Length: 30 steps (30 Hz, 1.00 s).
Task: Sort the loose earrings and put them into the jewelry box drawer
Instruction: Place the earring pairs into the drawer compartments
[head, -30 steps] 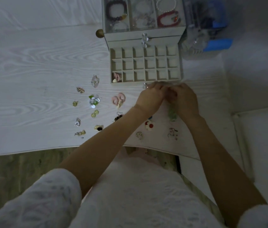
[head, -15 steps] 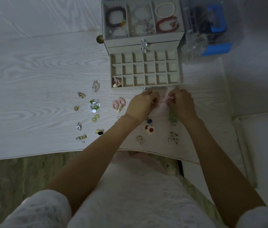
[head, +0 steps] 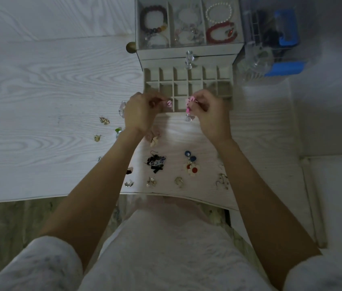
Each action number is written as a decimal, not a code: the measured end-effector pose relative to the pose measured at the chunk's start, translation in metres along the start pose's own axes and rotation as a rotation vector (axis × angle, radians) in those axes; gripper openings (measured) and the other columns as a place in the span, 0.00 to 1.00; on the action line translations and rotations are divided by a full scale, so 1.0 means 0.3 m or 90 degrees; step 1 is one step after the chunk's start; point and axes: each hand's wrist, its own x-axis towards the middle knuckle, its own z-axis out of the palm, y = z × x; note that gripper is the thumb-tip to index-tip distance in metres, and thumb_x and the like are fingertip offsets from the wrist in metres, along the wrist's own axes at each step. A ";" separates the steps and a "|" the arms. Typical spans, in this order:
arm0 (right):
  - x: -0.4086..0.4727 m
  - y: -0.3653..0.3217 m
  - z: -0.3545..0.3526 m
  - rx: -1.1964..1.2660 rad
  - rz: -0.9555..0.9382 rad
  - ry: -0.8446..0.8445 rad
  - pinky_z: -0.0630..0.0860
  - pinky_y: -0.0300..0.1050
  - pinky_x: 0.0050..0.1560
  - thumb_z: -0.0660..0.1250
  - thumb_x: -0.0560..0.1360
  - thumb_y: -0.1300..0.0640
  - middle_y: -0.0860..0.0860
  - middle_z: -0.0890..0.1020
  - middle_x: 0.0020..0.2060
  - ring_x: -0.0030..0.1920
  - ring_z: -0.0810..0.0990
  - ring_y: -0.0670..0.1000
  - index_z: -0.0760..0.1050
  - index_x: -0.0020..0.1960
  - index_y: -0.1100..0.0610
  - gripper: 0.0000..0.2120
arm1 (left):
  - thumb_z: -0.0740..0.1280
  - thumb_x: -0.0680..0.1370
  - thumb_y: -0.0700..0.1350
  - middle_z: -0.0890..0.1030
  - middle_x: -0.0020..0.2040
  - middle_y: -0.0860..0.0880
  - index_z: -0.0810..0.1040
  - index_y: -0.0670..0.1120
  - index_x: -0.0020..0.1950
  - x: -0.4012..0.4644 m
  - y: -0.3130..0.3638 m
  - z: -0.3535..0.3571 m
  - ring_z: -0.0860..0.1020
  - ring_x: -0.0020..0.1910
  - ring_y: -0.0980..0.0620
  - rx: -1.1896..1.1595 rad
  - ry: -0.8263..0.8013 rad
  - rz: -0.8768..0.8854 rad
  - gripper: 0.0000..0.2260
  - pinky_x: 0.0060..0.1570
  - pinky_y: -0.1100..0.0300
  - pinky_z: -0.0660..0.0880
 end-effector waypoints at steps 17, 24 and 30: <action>0.126 0.003 0.173 -0.381 -0.102 -0.063 0.71 0.42 0.49 0.70 0.72 0.57 0.53 0.80 0.47 0.53 0.75 0.54 0.82 0.44 0.55 0.03 | 0.66 0.74 0.47 0.81 0.43 0.49 0.84 0.48 0.44 -0.037 -0.063 -0.029 0.74 0.41 0.42 0.223 0.111 0.236 0.07 0.35 0.57 0.72; 0.147 -0.021 0.153 -0.461 -0.126 -0.082 0.69 0.41 0.53 0.68 0.74 0.57 0.55 0.75 0.54 0.55 0.72 0.54 0.82 0.48 0.56 0.06 | 0.66 0.75 0.47 0.81 0.44 0.49 0.83 0.48 0.45 -0.051 -0.075 -0.030 0.75 0.41 0.44 0.228 0.131 0.246 0.06 0.36 0.54 0.72; 0.097 -0.019 0.100 -0.388 -0.241 -0.043 0.69 0.40 0.49 0.68 0.73 0.59 0.56 0.77 0.49 0.53 0.74 0.54 0.81 0.49 0.58 0.06 | 0.64 0.77 0.44 0.81 0.45 0.49 0.81 0.46 0.48 -0.159 -0.060 -0.102 0.77 0.41 0.52 0.098 0.200 0.181 0.07 0.37 0.64 0.69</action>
